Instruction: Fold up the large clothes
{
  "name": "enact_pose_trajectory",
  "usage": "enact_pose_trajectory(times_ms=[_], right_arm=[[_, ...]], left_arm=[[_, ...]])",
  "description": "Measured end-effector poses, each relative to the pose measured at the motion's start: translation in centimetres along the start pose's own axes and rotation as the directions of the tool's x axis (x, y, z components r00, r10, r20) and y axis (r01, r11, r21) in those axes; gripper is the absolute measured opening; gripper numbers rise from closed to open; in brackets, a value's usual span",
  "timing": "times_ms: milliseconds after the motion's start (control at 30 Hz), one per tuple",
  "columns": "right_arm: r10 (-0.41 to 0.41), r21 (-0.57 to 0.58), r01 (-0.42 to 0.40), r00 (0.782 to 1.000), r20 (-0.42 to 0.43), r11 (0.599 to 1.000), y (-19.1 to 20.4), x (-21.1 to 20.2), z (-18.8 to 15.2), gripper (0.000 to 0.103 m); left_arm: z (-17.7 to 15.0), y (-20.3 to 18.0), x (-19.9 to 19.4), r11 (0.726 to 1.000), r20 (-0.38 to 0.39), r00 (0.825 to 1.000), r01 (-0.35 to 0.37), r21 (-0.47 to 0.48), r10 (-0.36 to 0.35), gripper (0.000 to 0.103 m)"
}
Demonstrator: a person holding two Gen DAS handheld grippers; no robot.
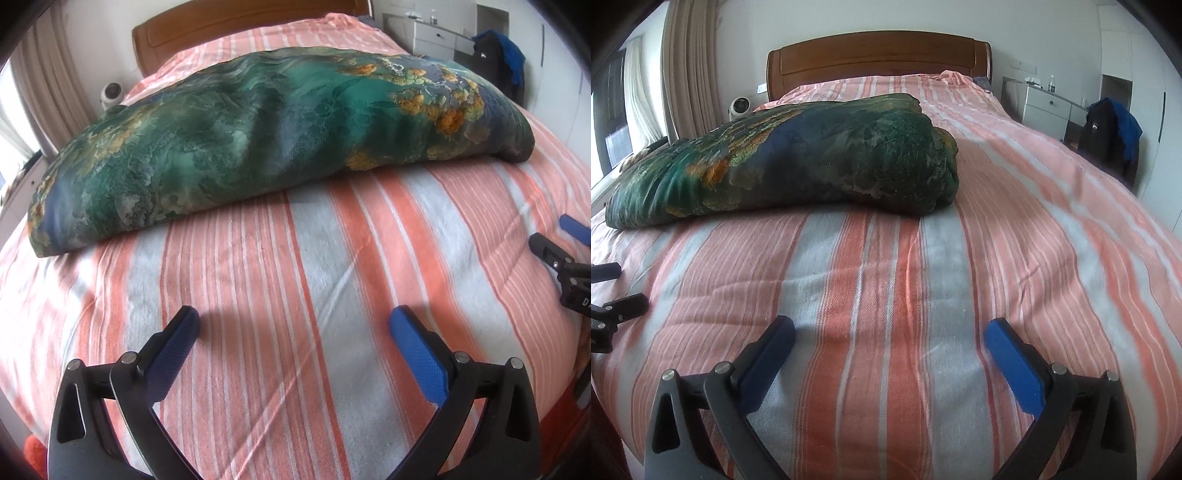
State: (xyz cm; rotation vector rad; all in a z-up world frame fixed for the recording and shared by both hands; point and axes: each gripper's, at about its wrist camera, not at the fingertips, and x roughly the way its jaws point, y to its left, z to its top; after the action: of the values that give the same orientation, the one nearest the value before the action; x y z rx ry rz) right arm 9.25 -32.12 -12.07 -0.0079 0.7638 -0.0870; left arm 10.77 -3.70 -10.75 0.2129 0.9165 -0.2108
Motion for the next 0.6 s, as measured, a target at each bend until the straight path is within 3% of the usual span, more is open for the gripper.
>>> enact_pose_trajectory(times_ms=[600], right_arm=[[-0.04, -0.03, 0.038, 0.998, -0.049, 0.999, 1.4, 0.4, 0.7, 0.102]], left_arm=[[-1.1, -1.4, -0.5, 0.999, 0.011, 1.0, -0.026, 0.024, 0.026, 0.102]])
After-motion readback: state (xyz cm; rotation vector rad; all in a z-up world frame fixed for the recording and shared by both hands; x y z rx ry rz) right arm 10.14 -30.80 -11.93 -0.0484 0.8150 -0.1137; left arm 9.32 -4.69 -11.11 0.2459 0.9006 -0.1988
